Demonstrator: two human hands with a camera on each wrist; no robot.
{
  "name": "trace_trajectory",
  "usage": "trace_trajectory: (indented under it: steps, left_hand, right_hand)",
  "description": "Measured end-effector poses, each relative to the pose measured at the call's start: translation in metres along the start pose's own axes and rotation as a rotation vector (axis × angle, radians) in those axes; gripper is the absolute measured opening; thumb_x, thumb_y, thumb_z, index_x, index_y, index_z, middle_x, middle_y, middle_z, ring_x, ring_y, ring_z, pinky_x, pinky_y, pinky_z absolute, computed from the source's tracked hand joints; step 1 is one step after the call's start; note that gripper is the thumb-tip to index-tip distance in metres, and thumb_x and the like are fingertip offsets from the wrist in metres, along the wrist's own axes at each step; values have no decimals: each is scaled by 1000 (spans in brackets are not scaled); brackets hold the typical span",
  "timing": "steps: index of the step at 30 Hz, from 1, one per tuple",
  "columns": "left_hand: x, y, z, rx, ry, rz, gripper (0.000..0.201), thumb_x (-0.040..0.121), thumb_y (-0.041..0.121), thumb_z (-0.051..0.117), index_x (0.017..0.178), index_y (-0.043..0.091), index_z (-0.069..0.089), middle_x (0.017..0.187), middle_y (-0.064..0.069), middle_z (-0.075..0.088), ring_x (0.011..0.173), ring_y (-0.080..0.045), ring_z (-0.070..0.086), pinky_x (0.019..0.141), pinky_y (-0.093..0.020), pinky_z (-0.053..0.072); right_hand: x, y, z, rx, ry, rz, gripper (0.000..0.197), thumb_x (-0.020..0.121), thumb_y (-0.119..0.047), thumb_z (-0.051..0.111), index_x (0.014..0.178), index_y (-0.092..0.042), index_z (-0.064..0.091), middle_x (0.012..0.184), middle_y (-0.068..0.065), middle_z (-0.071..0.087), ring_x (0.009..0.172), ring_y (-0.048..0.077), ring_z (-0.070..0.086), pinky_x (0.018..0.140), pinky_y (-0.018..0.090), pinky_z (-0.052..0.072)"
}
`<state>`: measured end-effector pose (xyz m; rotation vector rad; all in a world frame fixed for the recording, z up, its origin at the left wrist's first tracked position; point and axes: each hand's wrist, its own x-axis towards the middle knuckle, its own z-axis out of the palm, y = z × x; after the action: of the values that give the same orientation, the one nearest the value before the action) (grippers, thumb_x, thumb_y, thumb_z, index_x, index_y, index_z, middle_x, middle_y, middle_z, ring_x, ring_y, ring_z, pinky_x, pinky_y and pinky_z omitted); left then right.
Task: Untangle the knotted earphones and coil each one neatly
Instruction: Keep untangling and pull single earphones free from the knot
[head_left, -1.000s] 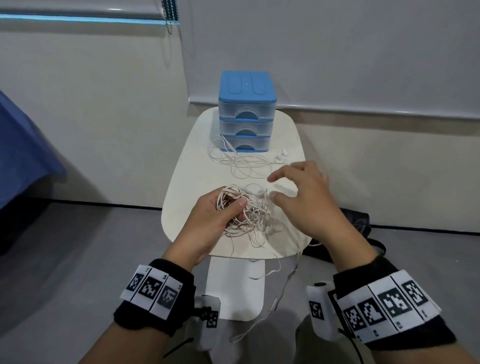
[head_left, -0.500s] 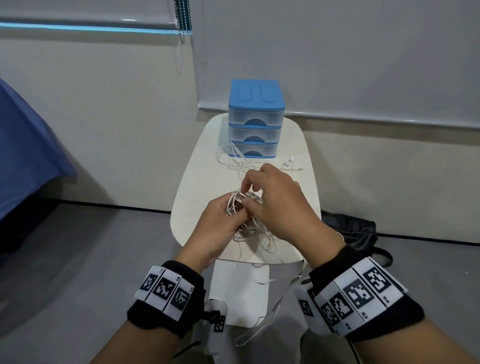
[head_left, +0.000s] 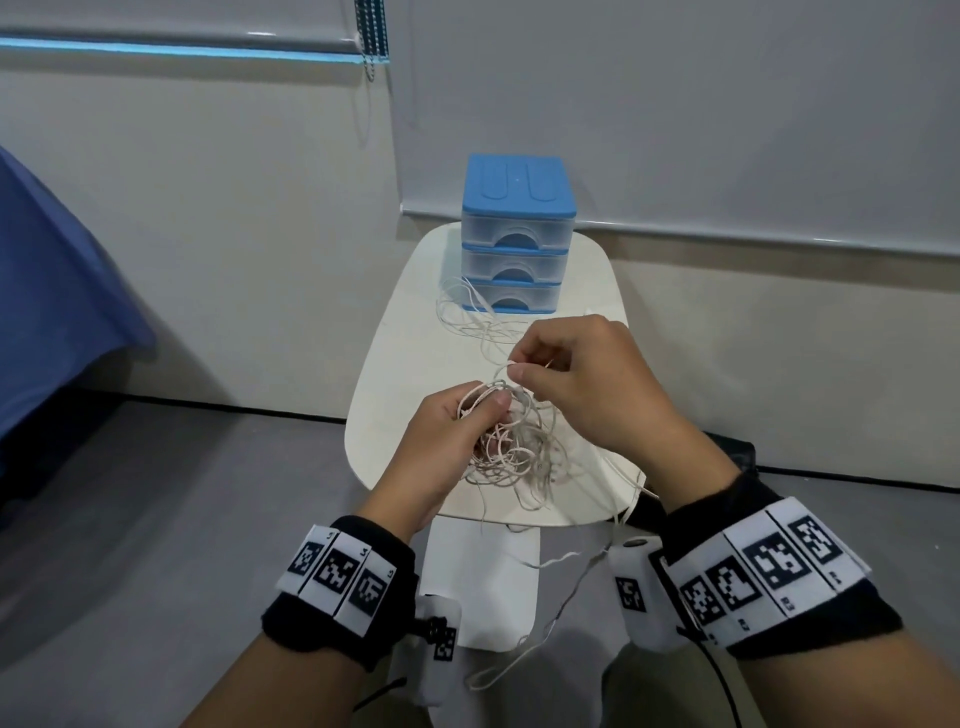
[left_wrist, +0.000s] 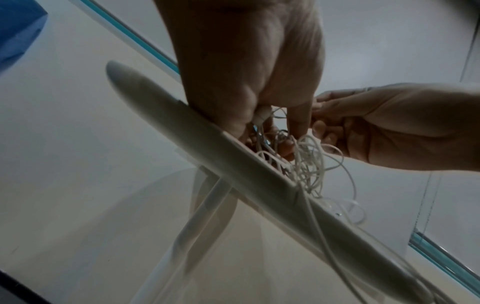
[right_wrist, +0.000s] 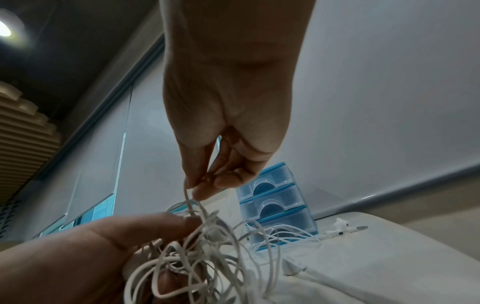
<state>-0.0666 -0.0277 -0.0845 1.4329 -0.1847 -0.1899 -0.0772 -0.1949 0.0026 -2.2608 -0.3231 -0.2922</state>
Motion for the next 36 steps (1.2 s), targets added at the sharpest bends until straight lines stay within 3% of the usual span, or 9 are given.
trace_trajectory:
  steps: [3,7,13,17,22,27,30,32,36]
  left_hand:
    - [0,1,1,7,-13,-2,45,83,37,74,101,-4,67,87,-14,66,82,-24,60,80,-43,47]
    - [0,2,1,13,-21,-28,32,85,31,73,103,4,73,91,-14,68,84,-25,62,81,-44,48]
    - [-1,3,1,39,-27,-2,21,86,26,74,90,6,69,81,-9,62,78,-23,56,77,-42,44]
    - [-3,3,1,50,-44,36,24,88,31,75,96,9,73,86,-12,68,82,-23,61,82,-48,51]
    - [-6,5,1,68,-48,44,6,91,13,74,89,18,74,83,2,65,81,-14,58,81,-36,47]
    - [-8,10,0,59,-74,76,19,90,11,70,109,13,74,103,-7,71,97,-22,63,90,-46,51]
    - [-9,10,-1,65,-31,60,13,93,14,73,104,21,77,102,-13,75,100,-30,71,97,-53,54]
    - [-8,8,-1,83,1,15,7,91,24,77,96,29,77,92,-3,75,92,-23,71,95,-50,55]
    - [-8,11,3,-7,22,-37,14,99,16,67,89,20,76,80,-3,71,74,-19,67,75,-34,56]
  right_hand:
    - [4,-8,1,61,-55,-39,11,86,-10,79,79,-16,74,67,-2,71,63,13,69,66,26,54]
    - [4,-12,5,127,-72,-47,11,88,-5,74,82,-13,69,70,2,72,64,14,73,72,36,59]
    - [5,-14,2,175,-30,55,13,94,-16,69,83,-21,64,69,0,71,58,15,64,64,34,53]
    - [7,-10,-2,327,-19,203,5,94,-14,70,90,-13,67,63,1,67,52,15,55,57,33,45]
    - [1,-15,4,585,-105,274,24,96,1,67,116,-8,57,73,13,69,66,28,71,64,35,60]
    - [1,-28,5,804,-230,311,41,97,4,63,131,-12,48,90,28,71,78,36,73,71,32,62]
    - [7,-35,1,705,-348,283,58,98,11,54,145,-21,43,106,29,71,91,37,76,86,38,63]
    - [15,-38,1,534,-380,242,66,97,12,51,150,-25,40,109,26,70,88,33,78,89,40,62]
    - [25,-37,-7,377,-238,189,53,94,6,60,139,-20,49,91,20,75,72,26,76,70,33,61]
